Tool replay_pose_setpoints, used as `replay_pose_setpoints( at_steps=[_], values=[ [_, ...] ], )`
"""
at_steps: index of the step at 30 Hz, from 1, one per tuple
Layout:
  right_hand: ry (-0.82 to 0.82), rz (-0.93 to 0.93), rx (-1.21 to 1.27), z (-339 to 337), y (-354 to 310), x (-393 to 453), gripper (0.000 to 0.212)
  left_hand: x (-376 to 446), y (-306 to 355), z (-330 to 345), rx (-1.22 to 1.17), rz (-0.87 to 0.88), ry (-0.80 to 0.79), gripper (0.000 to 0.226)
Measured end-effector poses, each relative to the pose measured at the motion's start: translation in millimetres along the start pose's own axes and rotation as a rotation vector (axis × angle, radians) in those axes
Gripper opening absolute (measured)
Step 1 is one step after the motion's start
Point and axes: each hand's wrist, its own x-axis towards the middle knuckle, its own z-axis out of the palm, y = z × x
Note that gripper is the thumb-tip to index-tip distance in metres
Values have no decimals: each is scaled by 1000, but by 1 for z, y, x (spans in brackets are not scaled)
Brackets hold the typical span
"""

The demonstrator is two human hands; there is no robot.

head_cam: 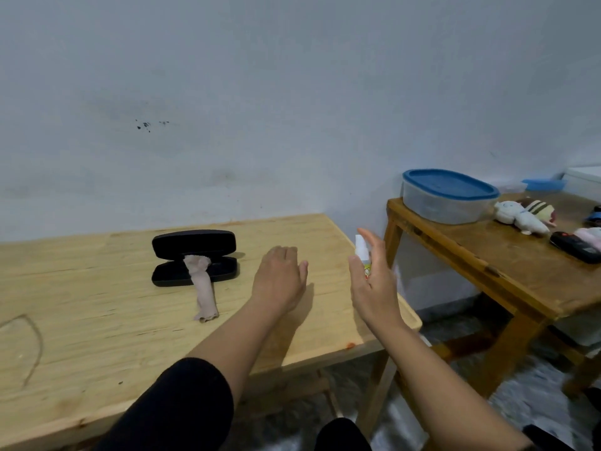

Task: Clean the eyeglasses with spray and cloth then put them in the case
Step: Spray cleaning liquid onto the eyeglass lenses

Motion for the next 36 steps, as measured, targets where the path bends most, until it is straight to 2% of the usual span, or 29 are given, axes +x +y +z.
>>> replay_pose_setpoints(
  at_steps=[8, 12, 15, 21, 28, 32, 36],
  values=[
    [-36, -111, 30, 57, -46, 9, 38, -11, -67, -72, 307, -72, 60, 42],
    [-90, -144, 96, 96, -70, 7, 38, -37, -111, -117, 324, -145, 128, 42],
    [-157, -196, 144, 129, -92, -3, 38, -71, -145, -155, 348, -218, 209, 55],
    [-331, -242, 278, 199, -135, -35, 41, -151, -218, -215, 372, -503, 230, 41],
    [-488, -317, 323, 263, -161, -76, 43, -233, -290, -235, 364, -583, 214, 35],
    [-544, -319, 314, 287, -167, -91, 38, -248, -303, -233, 290, -609, 188, 45],
    [-580, -312, 297, 301, -171, -96, 39, -247, -315, -223, 232, -578, 182, 37]
  ],
)
